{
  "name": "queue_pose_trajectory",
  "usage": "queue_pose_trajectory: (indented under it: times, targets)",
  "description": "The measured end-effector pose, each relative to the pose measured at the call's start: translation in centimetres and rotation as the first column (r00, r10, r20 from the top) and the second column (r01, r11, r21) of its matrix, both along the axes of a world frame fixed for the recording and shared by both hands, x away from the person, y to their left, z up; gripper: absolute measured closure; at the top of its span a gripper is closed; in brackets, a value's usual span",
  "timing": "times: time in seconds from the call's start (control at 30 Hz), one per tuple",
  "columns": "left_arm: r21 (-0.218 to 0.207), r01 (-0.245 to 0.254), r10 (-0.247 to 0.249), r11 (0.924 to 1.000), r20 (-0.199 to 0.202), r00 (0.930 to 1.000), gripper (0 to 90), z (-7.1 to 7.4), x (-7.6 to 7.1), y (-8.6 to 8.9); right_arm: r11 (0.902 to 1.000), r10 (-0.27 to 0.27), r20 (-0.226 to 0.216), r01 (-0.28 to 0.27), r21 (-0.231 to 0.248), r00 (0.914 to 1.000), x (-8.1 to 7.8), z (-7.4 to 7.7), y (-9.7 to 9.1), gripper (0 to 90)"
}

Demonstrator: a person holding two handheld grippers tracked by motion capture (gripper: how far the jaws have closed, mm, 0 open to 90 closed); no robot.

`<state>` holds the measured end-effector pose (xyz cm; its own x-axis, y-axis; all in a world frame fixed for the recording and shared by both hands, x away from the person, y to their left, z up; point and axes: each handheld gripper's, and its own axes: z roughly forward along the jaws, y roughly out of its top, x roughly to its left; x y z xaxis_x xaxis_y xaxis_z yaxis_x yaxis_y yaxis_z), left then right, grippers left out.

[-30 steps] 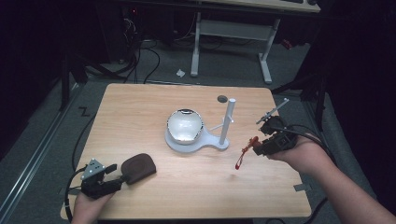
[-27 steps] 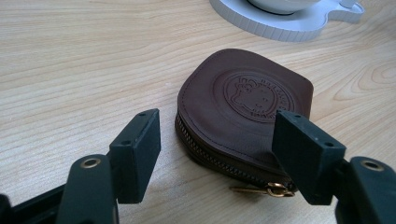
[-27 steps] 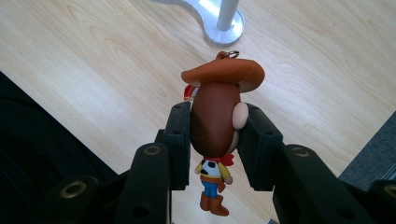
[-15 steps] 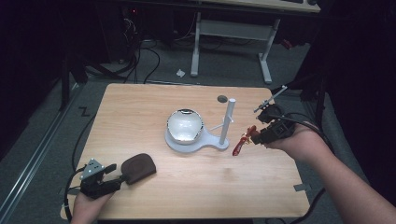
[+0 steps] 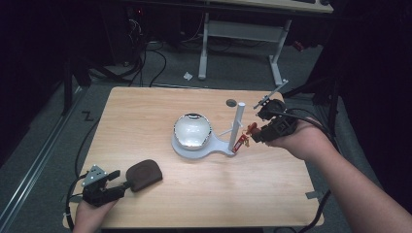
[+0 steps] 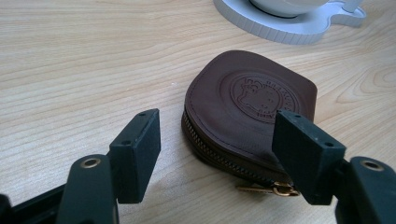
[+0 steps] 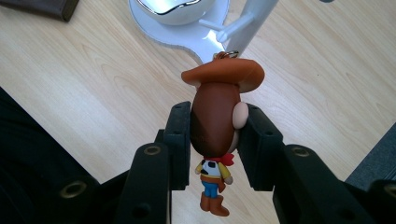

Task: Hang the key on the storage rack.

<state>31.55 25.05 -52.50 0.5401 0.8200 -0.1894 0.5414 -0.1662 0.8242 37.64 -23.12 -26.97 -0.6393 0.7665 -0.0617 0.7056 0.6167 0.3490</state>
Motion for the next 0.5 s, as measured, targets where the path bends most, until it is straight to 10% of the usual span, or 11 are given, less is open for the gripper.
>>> queue_pose_trajectory:
  times: [0.5]
  targets:
    - [-0.003, 0.001, -0.001, 1.0, -0.002, 1.0, 33.0, 0.0, -0.01, 0.07, 0.9999, 0.014, 0.028, -0.014, 0.002, 0.9995, 0.69, 0.96, 1.06, 67.1]
